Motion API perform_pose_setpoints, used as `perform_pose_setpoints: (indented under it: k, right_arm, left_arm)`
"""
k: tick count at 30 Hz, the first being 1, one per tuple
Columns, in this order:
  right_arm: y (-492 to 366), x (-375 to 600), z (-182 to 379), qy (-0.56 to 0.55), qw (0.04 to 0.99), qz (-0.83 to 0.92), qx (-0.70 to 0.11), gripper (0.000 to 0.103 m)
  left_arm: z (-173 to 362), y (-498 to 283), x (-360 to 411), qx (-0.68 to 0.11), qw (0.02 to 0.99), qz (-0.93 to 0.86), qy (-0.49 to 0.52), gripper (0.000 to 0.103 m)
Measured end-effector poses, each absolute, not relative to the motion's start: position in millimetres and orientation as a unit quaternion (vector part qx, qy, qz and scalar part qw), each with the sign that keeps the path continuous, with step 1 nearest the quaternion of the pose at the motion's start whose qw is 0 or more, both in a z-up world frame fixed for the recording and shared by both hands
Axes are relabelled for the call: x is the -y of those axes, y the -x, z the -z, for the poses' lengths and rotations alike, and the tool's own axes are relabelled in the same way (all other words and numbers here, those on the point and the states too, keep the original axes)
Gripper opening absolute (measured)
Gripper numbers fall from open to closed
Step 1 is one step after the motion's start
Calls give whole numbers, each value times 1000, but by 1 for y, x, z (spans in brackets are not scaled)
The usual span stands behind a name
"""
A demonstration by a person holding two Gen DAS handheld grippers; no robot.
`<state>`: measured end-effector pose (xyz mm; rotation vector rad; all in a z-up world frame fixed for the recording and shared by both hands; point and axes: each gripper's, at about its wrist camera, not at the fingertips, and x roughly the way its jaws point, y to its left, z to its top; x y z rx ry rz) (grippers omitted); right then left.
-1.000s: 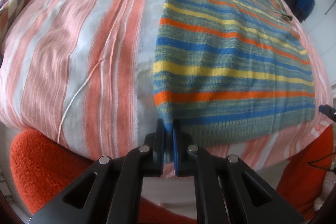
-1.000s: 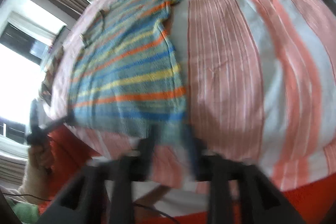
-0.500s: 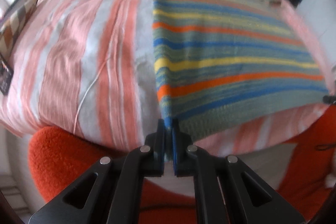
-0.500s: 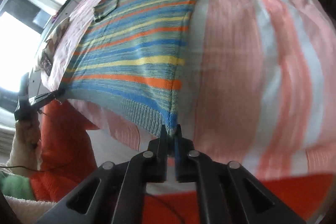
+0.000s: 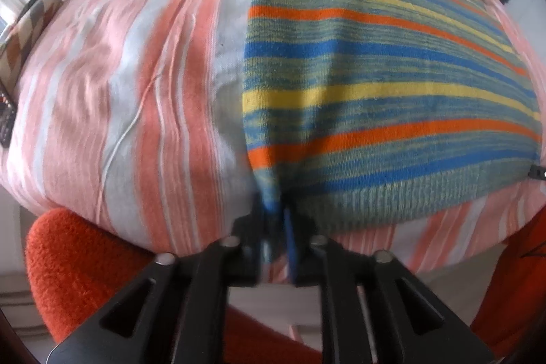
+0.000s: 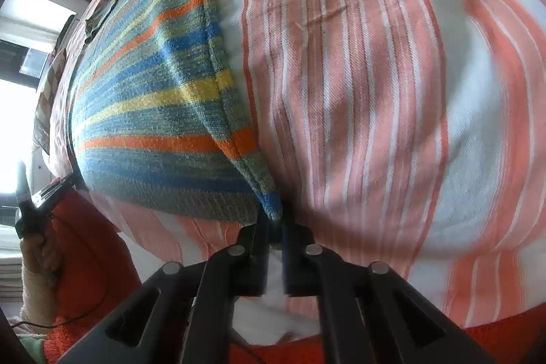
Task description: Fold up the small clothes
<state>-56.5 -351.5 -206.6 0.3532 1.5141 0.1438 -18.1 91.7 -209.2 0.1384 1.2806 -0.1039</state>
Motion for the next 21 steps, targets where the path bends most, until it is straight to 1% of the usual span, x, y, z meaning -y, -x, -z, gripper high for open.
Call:
perform_pose_setpoints:
  k: [1, 2, 3, 4, 5, 6, 7, 8, 9, 10, 11, 13, 14, 17, 19, 21]
  right_arm:
    - [59, 353, 203, -159, 708, -60, -686, 15]
    - [62, 356, 199, -156, 706, -54, -688, 27]
    - [67, 359, 189, -152, 705, -49, -691, 33]
    - [69, 361, 182, -147, 706, -46, -691, 42]
    - [71, 364, 172, -137, 711, -42, -688, 43]
    - [72, 370, 158, -120, 722, -30, -680, 43]
    - [69, 377, 138, -86, 743, -10, -664, 43]
    - [63, 380, 122, -55, 761, 6, -647, 43]
    - [53, 383, 103, -14, 783, 21, -621, 43]
    - [36, 382, 81, 33, 810, 35, -585, 46]
    - [24, 380, 67, 57, 826, 39, -560, 53]
    - [-21, 368, 44, 93, 865, 11, -493, 60]
    - [-35, 362, 42, 98, 871, -3, -481, 61]
    - [-106, 325, 63, 107, 866, -106, -477, 62]
    - [-158, 295, 97, 116, 846, -165, -493, 61]
    - [-188, 279, 124, 140, 836, -169, -503, 61]
  left_arm:
    - [205, 23, -89, -598, 797, 45, -66, 40]
    - [196, 30, -91, -598, 798, 41, -62, 57]
    - [186, 37, -93, -591, 803, 40, -56, 62]
    - [173, 43, -96, -579, 813, 43, -46, 63]
    - [157, 48, -99, -563, 824, 45, -38, 69]
    - [143, 50, -102, -546, 836, 43, -33, 80]
    - [128, 50, -105, -522, 852, 34, -30, 84]
    - [113, 47, -108, -493, 870, 18, -28, 92]
    - [103, 44, -110, -468, 883, 4, -24, 94]
    - [94, 38, -111, -442, 897, -12, -18, 94]
    - [89, 30, -114, -424, 905, -30, -6, 94]
    - [88, 16, -117, -410, 911, -49, 23, 94]
    - [90, 11, -118, -408, 910, -59, 38, 94]
    - [106, 6, -126, -422, 901, -73, 72, 94]
    - [114, 12, -125, -433, 895, -78, 76, 94]
    - [121, 16, -123, -444, 889, -90, 67, 94]
